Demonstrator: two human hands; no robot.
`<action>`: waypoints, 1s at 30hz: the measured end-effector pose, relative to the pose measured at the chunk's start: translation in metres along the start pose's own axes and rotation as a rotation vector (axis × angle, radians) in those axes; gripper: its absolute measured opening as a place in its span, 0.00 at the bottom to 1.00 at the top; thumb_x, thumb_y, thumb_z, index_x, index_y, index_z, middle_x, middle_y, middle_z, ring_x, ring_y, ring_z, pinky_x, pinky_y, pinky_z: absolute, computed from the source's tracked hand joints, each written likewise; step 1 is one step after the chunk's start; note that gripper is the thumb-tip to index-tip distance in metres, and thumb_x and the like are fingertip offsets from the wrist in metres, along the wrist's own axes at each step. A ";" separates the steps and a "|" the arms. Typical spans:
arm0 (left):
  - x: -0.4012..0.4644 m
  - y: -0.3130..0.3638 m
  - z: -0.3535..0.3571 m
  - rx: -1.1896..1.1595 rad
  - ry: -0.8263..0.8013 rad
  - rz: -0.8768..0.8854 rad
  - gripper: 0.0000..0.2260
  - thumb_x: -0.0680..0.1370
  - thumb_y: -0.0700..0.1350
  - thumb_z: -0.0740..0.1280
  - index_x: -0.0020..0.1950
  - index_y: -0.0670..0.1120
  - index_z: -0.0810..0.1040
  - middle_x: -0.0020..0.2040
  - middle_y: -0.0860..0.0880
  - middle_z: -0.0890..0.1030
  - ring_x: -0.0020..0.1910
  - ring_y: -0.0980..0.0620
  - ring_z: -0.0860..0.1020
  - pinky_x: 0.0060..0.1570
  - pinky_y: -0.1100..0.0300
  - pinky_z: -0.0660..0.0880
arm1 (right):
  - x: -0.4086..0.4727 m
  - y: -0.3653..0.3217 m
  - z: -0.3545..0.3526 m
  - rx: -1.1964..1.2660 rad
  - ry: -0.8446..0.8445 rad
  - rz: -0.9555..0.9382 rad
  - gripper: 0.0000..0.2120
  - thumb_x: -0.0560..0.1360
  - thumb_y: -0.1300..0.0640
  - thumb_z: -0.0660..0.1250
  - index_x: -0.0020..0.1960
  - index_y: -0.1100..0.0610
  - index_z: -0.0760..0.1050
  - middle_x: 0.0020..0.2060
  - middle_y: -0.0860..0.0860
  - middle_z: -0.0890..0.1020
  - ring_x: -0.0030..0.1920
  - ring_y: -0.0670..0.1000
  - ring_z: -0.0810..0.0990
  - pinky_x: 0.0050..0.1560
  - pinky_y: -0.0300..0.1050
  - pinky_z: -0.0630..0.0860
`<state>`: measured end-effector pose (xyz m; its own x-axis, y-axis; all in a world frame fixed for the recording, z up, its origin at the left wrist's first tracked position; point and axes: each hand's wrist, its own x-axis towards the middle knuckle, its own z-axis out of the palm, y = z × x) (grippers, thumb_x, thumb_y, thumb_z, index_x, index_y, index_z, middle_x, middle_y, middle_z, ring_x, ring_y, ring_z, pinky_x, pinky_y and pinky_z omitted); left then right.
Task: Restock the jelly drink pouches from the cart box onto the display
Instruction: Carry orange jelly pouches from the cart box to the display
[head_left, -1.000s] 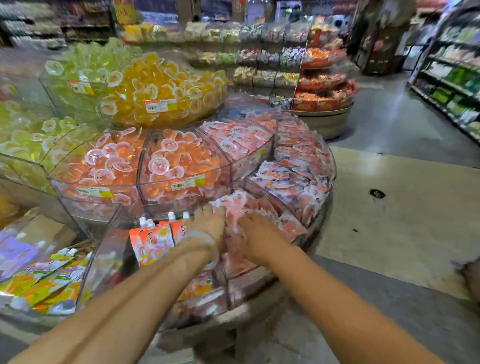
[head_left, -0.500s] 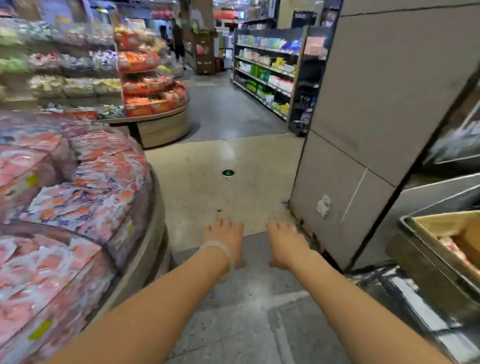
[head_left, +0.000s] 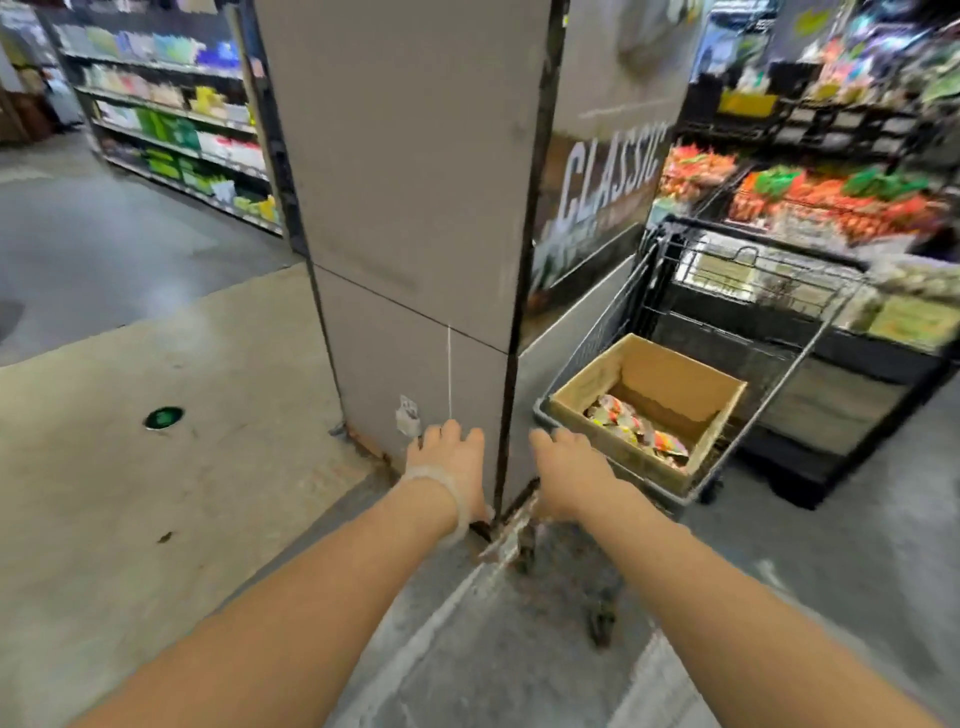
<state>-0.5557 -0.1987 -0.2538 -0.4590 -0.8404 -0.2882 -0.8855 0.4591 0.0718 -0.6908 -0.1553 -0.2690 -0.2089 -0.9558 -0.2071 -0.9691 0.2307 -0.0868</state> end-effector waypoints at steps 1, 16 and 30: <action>0.023 0.008 -0.009 0.002 0.011 0.034 0.34 0.71 0.58 0.71 0.70 0.46 0.60 0.70 0.42 0.62 0.70 0.41 0.61 0.66 0.47 0.64 | 0.015 0.012 -0.008 0.012 0.025 0.022 0.24 0.75 0.56 0.64 0.68 0.60 0.60 0.65 0.59 0.67 0.67 0.62 0.65 0.63 0.56 0.68; 0.282 0.178 -0.024 0.065 -0.095 0.389 0.37 0.71 0.57 0.70 0.74 0.46 0.57 0.72 0.44 0.62 0.71 0.42 0.62 0.66 0.49 0.66 | 0.171 0.244 -0.008 0.111 -0.068 0.414 0.29 0.71 0.55 0.69 0.67 0.57 0.61 0.62 0.57 0.69 0.63 0.59 0.71 0.57 0.53 0.73; 0.497 0.269 0.008 0.136 -0.308 0.329 0.36 0.72 0.58 0.69 0.73 0.44 0.58 0.70 0.43 0.64 0.70 0.43 0.63 0.66 0.49 0.68 | 0.331 0.392 0.036 0.247 -0.251 0.453 0.28 0.72 0.56 0.68 0.69 0.58 0.61 0.65 0.57 0.68 0.66 0.60 0.68 0.61 0.53 0.71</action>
<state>-1.0213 -0.4910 -0.3851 -0.6529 -0.5282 -0.5429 -0.6694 0.7378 0.0873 -1.1351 -0.3750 -0.4066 -0.5295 -0.6861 -0.4989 -0.7245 0.6717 -0.1547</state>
